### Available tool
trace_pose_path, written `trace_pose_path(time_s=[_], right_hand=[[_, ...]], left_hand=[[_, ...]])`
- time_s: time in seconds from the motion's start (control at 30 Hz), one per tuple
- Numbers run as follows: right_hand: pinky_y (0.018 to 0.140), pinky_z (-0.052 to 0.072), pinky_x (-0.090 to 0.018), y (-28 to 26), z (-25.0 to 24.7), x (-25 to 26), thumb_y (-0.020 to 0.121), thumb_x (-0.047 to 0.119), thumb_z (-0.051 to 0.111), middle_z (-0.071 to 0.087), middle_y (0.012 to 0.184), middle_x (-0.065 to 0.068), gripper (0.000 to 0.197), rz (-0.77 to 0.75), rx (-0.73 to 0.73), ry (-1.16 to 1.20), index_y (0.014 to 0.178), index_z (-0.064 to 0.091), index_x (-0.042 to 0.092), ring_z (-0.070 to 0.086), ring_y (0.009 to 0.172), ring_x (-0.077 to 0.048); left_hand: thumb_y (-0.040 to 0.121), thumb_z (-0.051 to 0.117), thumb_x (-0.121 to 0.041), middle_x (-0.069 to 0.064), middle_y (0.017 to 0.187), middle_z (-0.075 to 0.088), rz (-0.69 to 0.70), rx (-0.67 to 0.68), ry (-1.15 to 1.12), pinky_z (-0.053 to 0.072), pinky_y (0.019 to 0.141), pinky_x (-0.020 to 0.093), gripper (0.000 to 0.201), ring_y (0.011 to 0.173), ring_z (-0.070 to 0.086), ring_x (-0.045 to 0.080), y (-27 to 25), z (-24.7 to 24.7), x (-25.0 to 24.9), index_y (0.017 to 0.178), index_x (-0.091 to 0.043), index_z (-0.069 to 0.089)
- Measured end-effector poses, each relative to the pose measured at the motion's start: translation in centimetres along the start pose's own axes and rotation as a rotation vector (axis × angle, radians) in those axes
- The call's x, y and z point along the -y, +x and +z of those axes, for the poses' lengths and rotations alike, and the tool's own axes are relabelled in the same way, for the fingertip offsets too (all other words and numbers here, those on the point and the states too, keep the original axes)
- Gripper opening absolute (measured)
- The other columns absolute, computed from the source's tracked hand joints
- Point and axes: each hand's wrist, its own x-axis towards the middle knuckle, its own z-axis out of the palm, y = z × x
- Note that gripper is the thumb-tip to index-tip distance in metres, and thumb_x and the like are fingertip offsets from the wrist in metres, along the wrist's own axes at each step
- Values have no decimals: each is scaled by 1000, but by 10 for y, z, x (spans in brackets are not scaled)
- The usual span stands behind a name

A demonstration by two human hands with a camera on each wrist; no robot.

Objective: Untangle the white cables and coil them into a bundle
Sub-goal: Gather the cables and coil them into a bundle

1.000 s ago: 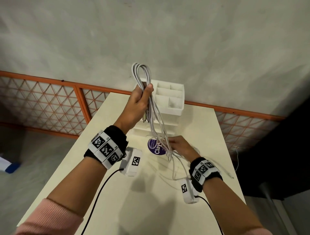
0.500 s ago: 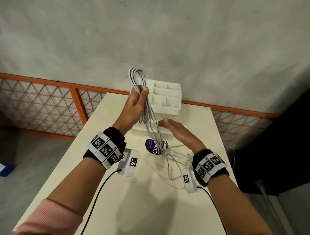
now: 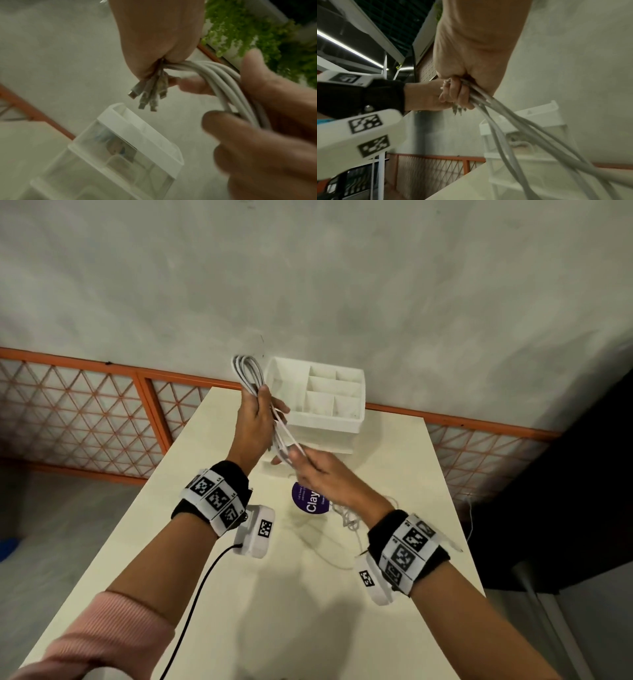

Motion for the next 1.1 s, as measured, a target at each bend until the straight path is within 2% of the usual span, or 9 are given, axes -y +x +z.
trace_pose_path(time_s=[0.1, 0.2, 0.37, 0.5, 0.57, 0.63, 0.7, 0.97, 1.1], right_hand=[[53, 27, -23, -6, 5, -12, 96, 59, 16, 31, 59, 5, 56, 134, 177, 31, 115, 60, 30, 26, 52, -11], [52, 26, -25, -9, -10, -22, 99, 51, 23, 28, 61, 3, 53, 192, 282, 59, 112, 59, 15, 26, 48, -10], [72, 47, -25, -11, -41, -29, 99, 45, 33, 42, 58, 2, 47, 298, 424, -157, 97, 60, 6, 55, 58, -13], [63, 38, -22, -9, -62, -22, 99, 38, 40, 40, 63, 8, 34, 297, 345, -262, 89, 62, 15, 40, 59, -7], [66, 41, -16, -5, -72, -7, 98, 33, 43, 52, 72, 12, 30, 248, 283, -295, 89, 64, 15, 46, 69, -4], [79, 43, -17, 2, -80, 7, 96, 34, 48, 60, 82, 10, 27, 188, 238, -339, 87, 66, 16, 53, 81, -5], [73, 39, -20, 7, -80, 18, 94, 34, 52, 57, 75, 11, 24, 147, 185, -432, 82, 66, 18, 50, 74, -4], [73, 43, -32, 13, -69, 35, 91, 30, 58, 66, 75, 1, 18, -21, -19, -612, 76, 59, 21, 60, 75, -16], [74, 48, -37, 14, -67, 37, 89, 31, 61, 67, 78, -3, 13, -63, -113, -660, 87, 66, 19, 60, 75, -19]], left_hand=[[103, 29, -24, -2, 56, 35, -57, 7, -163, 33, 40, 23, 30, 46, 36, 11, 3, -3, 1, 74, -16, 34], [102, 29, -24, -9, 51, 34, -59, 37, -200, 28, 34, 24, 32, 44, 36, 12, 3, -8, 7, 71, -16, 32], [99, 29, -15, -11, 46, 27, -84, 89, -274, 29, 41, 22, 39, 41, 28, 8, 6, -17, 10, 60, -18, 29], [100, 30, -15, -7, 50, 28, -107, 449, -112, 28, 43, 21, 35, 43, 26, 11, 3, -23, 8, 66, -18, 32], [100, 31, -14, -4, 53, 25, -116, 553, -22, 26, 45, 21, 34, 46, 23, 13, -4, -20, 5, 66, -18, 30], [100, 31, -15, -1, 56, 23, -146, 597, -31, 25, 46, 21, 34, 48, 22, 13, -9, -14, 3, 66, -18, 30], [100, 30, -16, -1, 58, 24, -200, 630, -77, 25, 45, 19, 33, 49, 23, 11, -12, -8, -1, 67, -18, 31], [102, 31, -21, 1, 87, 66, -179, 648, 1, 48, 74, 12, 31, 83, 62, 12, -22, 10, -16, 102, -8, 59], [103, 26, -21, 10, 68, 67, -196, 663, -111, 57, 70, 27, 33, 66, 67, 21, -26, 15, -15, 96, -10, 56]])
